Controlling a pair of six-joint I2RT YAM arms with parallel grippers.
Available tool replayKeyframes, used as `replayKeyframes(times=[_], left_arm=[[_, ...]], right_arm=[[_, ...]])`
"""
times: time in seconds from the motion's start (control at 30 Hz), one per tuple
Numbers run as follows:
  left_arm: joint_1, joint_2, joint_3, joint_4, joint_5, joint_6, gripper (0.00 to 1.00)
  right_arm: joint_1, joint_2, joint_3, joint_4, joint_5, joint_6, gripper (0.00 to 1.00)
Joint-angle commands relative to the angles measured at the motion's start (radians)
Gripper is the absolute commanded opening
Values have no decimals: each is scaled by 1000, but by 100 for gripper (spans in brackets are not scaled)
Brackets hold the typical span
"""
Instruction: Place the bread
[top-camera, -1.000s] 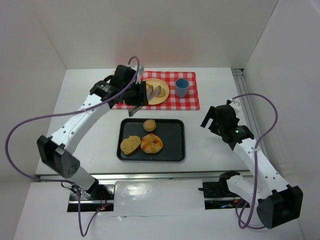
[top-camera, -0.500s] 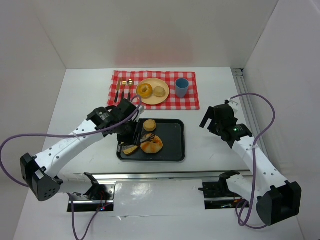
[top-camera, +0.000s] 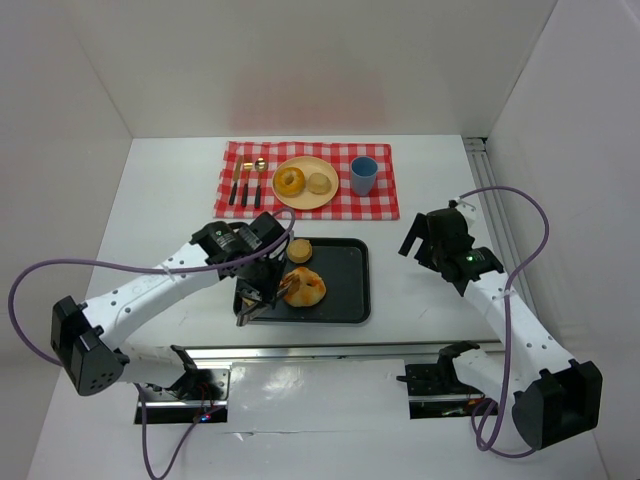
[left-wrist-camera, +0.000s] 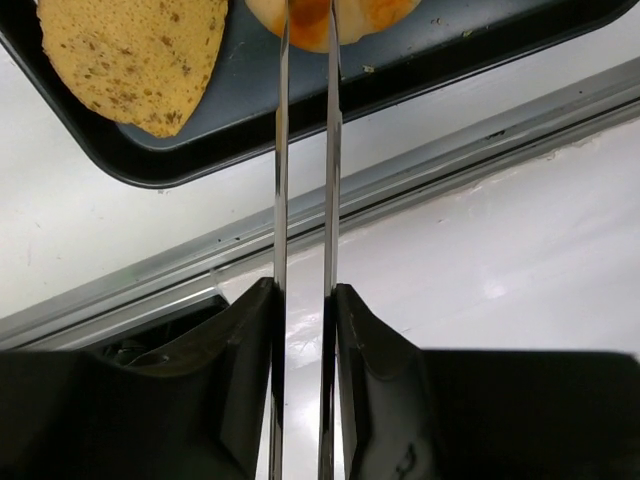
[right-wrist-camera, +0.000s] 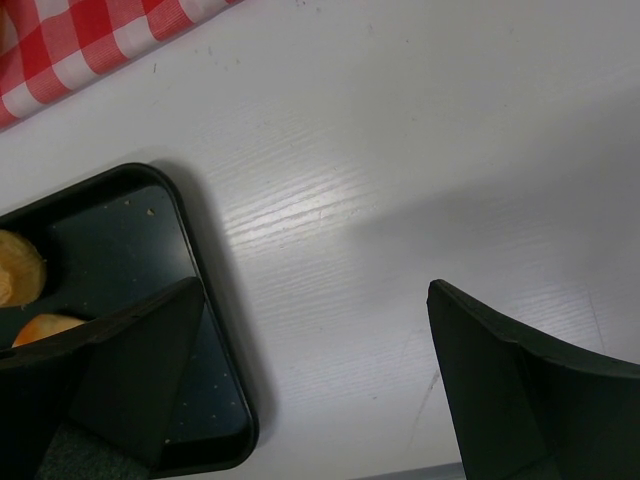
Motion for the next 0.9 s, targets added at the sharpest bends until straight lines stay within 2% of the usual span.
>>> replayKeyframes(times=[0.0,0.13,0.27,0.6,0.77,0.87], left_arm=[[-18,19,39,-6,-12,-8,32],[-18,30,68,-31,-12,13,23],[-18,30,122,-55,-1,24,0],[5,58,337,-101,-15,73,0],[16,116,482,-38,-164,29,0],[68,139,486,95,-245,15,0]], right_arm=[[2,-8,2,28,-1,-5,100],[2,-8,2,28,-1,-5,100],[2,-8,2,38,-1,-5,100],[2,1,21,38,-11,-5,100],[2,-18,21,38,-1,-5,100],[2,-18,21,28,8,-5,100]])
